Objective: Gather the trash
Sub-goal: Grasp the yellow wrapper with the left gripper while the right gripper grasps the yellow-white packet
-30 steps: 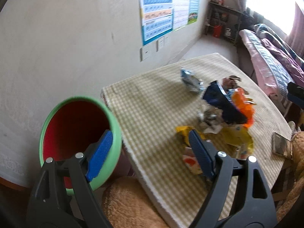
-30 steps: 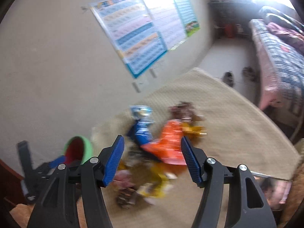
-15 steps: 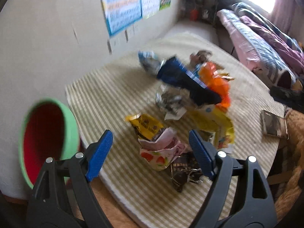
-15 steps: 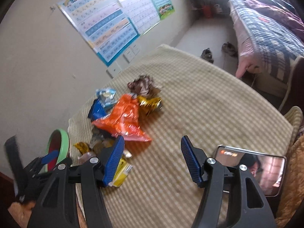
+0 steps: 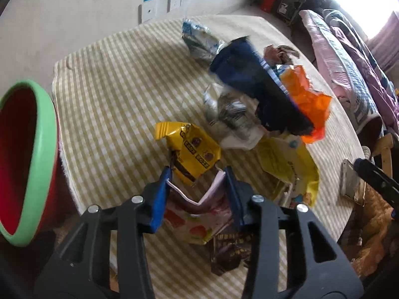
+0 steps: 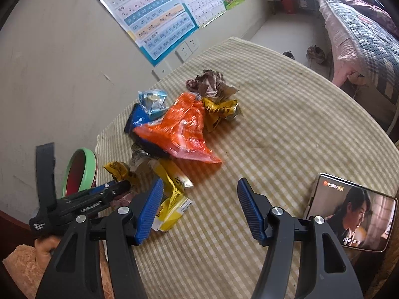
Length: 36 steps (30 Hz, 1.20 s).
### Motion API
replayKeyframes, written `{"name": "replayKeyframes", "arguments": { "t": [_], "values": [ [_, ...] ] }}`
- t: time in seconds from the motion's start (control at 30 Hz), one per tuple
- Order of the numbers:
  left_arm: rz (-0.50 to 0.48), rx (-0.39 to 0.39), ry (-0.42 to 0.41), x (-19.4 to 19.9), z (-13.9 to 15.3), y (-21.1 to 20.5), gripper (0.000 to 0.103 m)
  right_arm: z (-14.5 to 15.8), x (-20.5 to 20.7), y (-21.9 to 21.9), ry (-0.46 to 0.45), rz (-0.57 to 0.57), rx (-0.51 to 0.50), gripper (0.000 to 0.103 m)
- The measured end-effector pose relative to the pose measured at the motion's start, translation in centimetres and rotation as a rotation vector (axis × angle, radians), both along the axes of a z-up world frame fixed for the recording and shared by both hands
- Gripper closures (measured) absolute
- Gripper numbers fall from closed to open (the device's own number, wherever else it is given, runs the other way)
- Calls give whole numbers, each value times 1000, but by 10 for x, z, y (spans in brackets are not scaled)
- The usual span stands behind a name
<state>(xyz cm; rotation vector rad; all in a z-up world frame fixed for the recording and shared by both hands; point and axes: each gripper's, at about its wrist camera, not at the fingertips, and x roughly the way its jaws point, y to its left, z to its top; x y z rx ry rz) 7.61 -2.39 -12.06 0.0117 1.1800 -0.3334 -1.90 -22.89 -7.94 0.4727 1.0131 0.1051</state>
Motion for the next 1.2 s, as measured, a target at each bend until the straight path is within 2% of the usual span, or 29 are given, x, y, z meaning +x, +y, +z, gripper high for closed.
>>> {"name": "replayKeyframes", "arguments": {
  "t": [0.13, 0.37, 0.53, 0.63, 0.67, 0.7, 0.73, 0.8, 0.93, 1.2],
  "values": [
    [-20, -2, -51, -9, 14, 7, 63, -5, 1, 8, 13, 19, 1, 43],
    [6, -45, -48, -11, 14, 14, 57, -21, 6, 24, 48, 28, 83, 43],
    [25, -58, -61, -12, 17, 20, 40, -40, 11, 43, 90, 61, 112, 43],
    [39, -72, -56, -11, 17, 22, 37, -51, 14, 43, 108, 52, 160, 43],
    [41, -72, -56, -11, 17, 23, 37, -53, 15, 42, 113, 54, 171, 49],
    [44, -70, -54, -10, 16, 24, 37, -54, 15, 41, 117, 55, 177, 68],
    [49, -69, -50, -9, 16, 25, 37, -55, 16, 41, 123, 60, 181, 76],
    [63, -69, -38, -6, 13, 28, 37, -52, 15, 38, 115, 60, 198, 85],
    [91, -82, -20, 3, 12, 32, 37, -45, 11, 37, 90, 71, 131, 88],
    [83, -34, -35, 23, 14, 23, 37, -45, 6, 35, 86, 67, 142, 89]
  ]
}}
